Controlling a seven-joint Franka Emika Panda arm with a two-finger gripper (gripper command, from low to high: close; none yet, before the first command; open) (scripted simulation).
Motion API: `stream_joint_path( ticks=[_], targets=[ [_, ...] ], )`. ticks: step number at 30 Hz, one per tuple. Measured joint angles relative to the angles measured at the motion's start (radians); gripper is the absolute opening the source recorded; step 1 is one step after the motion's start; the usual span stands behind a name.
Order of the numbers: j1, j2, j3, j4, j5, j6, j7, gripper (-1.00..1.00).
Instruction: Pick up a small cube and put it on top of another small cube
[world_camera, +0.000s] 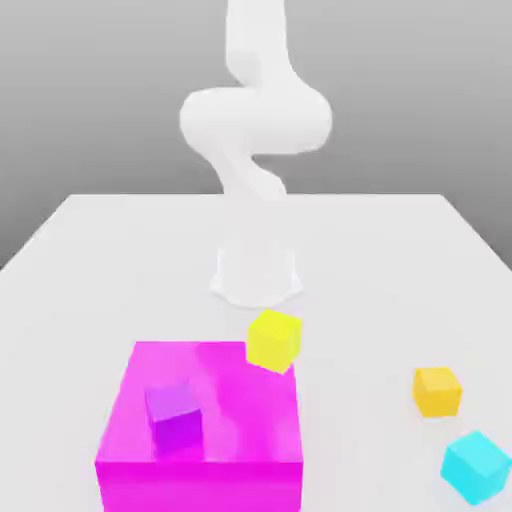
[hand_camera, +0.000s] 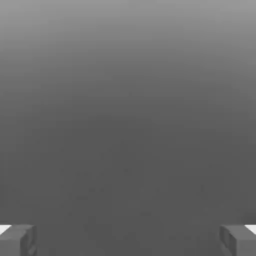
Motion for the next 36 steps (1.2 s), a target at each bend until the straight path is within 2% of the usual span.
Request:
stream_joint_path(
  ticks=[9,16,22,28,29,36],
  targets=[
    [0.244,0.333,0.009,-0.141,0.056,0.183,-0.396,0.00],
    [0.378,0.587,0.071,-0.248,0.066,0.322,-0.674,0.00],
    [0.483,0.803,0.118,-0.338,-0.036,0.446,-0.826,0.00],
    [0.533,1.020,0.062,-0.314,-0.116,0.614,-0.800,0.00],
    [0.539,1.044,0.055,-0.310,-0.120,0.633,-0.797,-1.00],
    [0.538,1.043,0.055,-0.310,-0.123,0.630,-0.795,-1.00]
  ],
)
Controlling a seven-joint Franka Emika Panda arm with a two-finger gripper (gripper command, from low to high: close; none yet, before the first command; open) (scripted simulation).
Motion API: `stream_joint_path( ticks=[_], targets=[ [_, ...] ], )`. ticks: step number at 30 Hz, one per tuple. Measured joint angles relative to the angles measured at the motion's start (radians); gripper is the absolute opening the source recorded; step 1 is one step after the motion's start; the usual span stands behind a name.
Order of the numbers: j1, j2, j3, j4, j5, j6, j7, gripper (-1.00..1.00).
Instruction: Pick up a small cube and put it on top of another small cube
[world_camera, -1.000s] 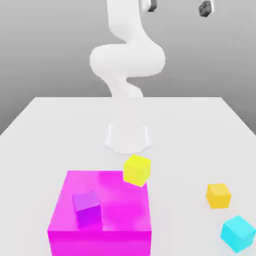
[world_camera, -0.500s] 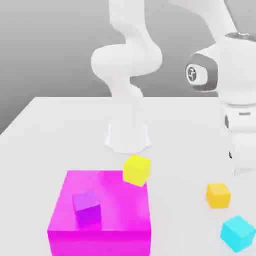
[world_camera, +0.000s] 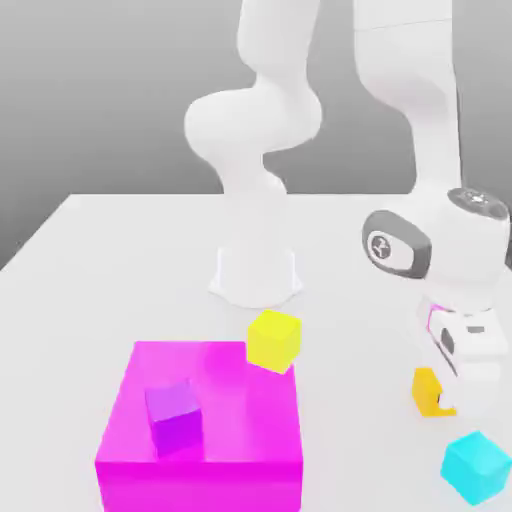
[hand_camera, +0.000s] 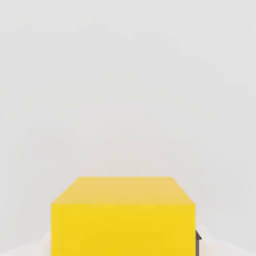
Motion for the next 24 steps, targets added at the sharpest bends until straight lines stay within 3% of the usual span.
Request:
stream_joint_path(
  ticks=[6,16,20,21,24],
  targets=[
    [-0.028,-0.190,0.040,-0.034,0.062,-0.156,-0.045,-1.00],
    [-0.073,-0.124,-0.041,0.296,0.106,-0.419,0.093,-1.00],
    [-0.077,-0.003,-0.050,0.334,0.109,-0.335,0.107,-1.00],
    [-0.077,0.022,-0.050,0.336,0.109,-0.312,0.107,1.00],
    [-0.077,0.022,-0.050,0.336,0.109,-0.312,0.107,1.00]
  ],
)
